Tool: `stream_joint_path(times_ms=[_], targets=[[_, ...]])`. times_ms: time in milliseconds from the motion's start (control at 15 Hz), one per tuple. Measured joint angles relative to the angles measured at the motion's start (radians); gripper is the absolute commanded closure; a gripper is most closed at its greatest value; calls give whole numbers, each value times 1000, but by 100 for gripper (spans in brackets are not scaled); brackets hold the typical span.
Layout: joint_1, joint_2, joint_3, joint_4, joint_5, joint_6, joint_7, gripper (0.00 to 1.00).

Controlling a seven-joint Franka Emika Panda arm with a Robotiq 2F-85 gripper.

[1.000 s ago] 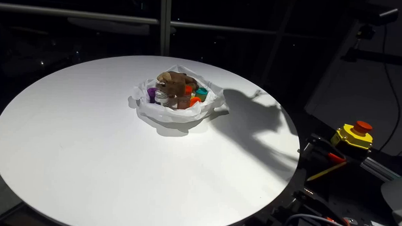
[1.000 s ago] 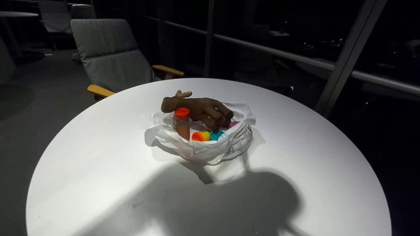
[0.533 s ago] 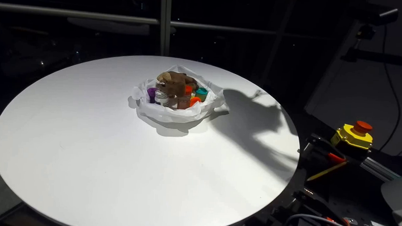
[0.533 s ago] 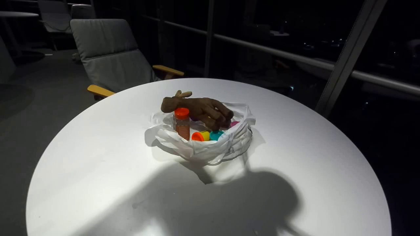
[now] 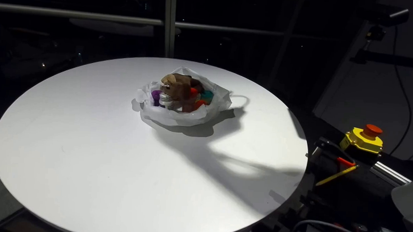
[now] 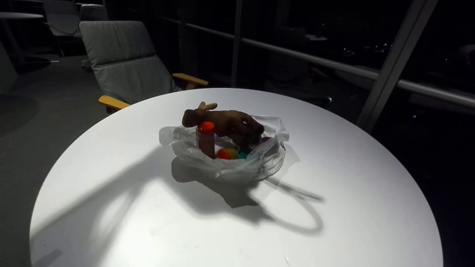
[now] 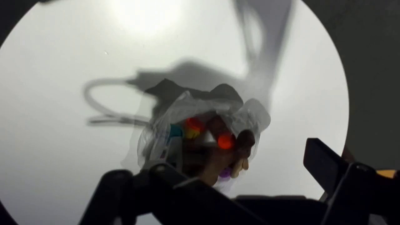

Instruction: Pick up the objects from the plastic bag and them on the table.

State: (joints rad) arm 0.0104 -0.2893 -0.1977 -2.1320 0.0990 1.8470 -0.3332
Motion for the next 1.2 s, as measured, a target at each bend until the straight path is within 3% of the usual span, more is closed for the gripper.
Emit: stream_joint_path(times_ms=[200,400,667,1200], targets=[[9,116,117,-15,-21,250,177,0],[13,264,190,-13,-90,445,330,0],[13,456,204,35,-135,497,451,0],[11,752,203,179,-45,646,485,0]])
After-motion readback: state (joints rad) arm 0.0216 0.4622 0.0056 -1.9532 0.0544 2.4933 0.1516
